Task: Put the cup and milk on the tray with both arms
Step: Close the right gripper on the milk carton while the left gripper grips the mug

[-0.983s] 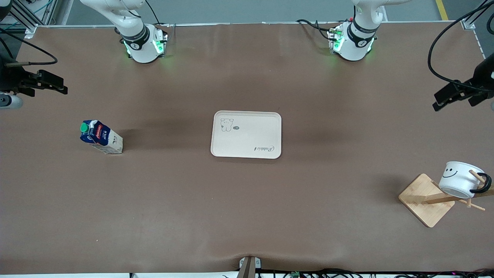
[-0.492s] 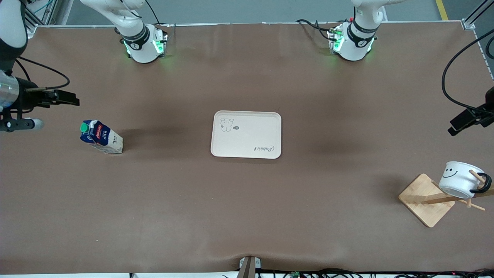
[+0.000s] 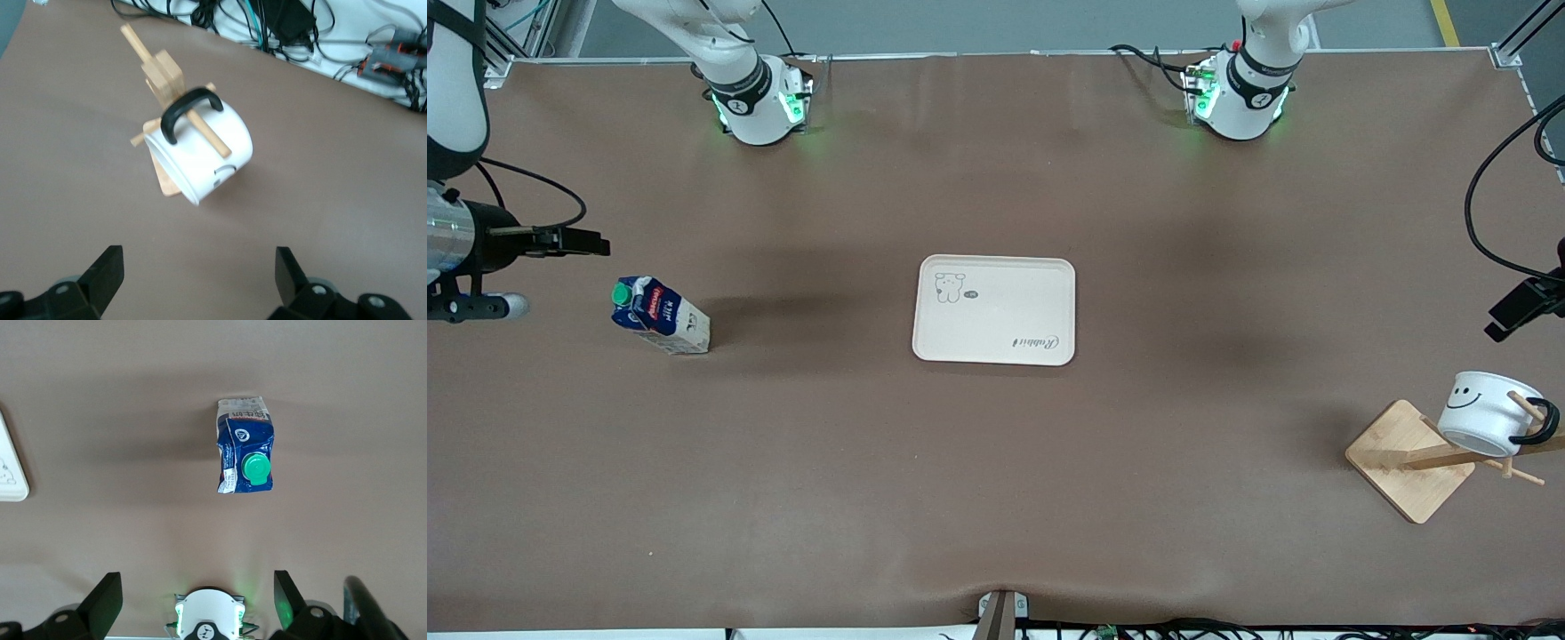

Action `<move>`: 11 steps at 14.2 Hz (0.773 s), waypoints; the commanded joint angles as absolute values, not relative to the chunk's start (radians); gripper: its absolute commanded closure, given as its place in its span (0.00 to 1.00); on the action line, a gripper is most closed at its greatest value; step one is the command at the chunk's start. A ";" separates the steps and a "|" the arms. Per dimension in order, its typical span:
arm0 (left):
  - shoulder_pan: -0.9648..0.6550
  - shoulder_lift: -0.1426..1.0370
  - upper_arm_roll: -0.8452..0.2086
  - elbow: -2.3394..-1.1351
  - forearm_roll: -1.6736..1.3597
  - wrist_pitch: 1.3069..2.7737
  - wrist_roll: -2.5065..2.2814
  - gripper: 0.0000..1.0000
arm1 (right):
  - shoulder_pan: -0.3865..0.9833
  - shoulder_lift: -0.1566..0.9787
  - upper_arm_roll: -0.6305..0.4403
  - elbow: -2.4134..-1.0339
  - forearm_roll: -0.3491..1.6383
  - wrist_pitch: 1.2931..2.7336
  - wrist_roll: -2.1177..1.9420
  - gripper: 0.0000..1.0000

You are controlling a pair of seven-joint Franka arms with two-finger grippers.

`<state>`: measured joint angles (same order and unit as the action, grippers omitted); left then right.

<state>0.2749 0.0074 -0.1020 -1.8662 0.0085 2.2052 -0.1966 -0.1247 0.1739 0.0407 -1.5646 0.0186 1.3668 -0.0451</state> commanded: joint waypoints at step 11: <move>0.304 0.060 -0.110 -2.068 -0.074 2.589 -0.187 0.00 | -0.127 0.247 0.055 -1.520 0.021 1.432 0.103 0.00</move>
